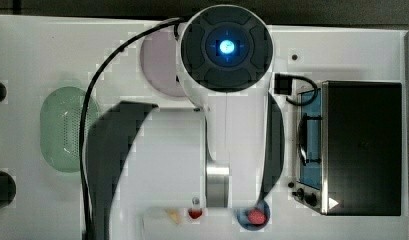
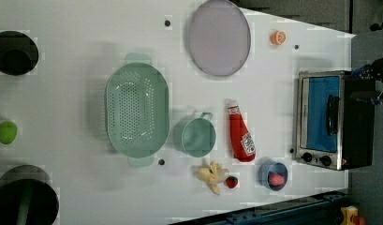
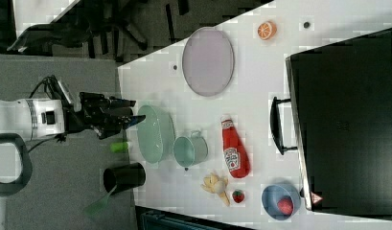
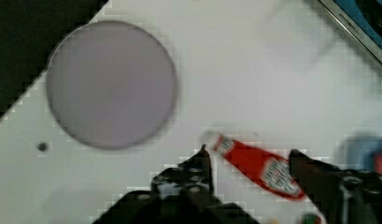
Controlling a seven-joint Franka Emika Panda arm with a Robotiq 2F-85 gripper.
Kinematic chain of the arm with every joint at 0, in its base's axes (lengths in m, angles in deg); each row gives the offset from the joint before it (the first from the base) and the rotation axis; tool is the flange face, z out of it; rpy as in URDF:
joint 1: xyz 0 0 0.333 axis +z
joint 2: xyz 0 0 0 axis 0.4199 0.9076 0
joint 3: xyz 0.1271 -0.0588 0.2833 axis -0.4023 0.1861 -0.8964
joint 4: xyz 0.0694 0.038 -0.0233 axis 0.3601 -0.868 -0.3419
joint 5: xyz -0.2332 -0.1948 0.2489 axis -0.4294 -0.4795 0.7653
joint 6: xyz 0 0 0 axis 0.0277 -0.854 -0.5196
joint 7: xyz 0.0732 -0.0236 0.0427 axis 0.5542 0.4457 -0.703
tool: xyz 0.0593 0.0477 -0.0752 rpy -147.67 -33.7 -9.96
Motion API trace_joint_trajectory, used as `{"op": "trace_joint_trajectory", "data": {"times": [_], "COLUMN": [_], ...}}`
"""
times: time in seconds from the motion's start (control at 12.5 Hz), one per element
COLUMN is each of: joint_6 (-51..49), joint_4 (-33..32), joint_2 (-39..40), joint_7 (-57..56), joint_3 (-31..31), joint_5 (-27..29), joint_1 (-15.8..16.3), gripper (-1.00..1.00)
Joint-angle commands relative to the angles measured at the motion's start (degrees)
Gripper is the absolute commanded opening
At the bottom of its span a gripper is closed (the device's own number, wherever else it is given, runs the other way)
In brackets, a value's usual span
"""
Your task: Flap open oven.
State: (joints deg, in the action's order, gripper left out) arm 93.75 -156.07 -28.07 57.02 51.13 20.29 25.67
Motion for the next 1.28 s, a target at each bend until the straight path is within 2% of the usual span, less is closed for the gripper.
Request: {"op": "trace_joint_trajectory", "data": {"times": [0.08,0.24,0.4,0.48,0.96,1.04,1.28], "joint_6": [-8.41,-8.4,-8.39,-8.39,-8.4,-8.39,-6.96], "joint_4": [-12.97,-12.97,-12.97,-12.97,-13.35,-13.8,-15.07], "joint_2": [-19.86,-19.86,-19.86,-19.87,-19.6,-19.42,-18.06], "joint_7": [3.08,3.08,3.08,3.08,3.08,3.07,1.91], "joint_3": [2.05,2.05,2.05,2.05,2.67,3.02,4.49], "joint_5": [2.03,2.03,2.03,2.03,2.01,1.92,1.73], "joint_1": [-2.3,-2.3,-2.3,-2.3,-2.56,-2.7,-3.17], "gripper": [0.6,0.99,1.0,0.89,-0.56,-0.65,-0.65]}}
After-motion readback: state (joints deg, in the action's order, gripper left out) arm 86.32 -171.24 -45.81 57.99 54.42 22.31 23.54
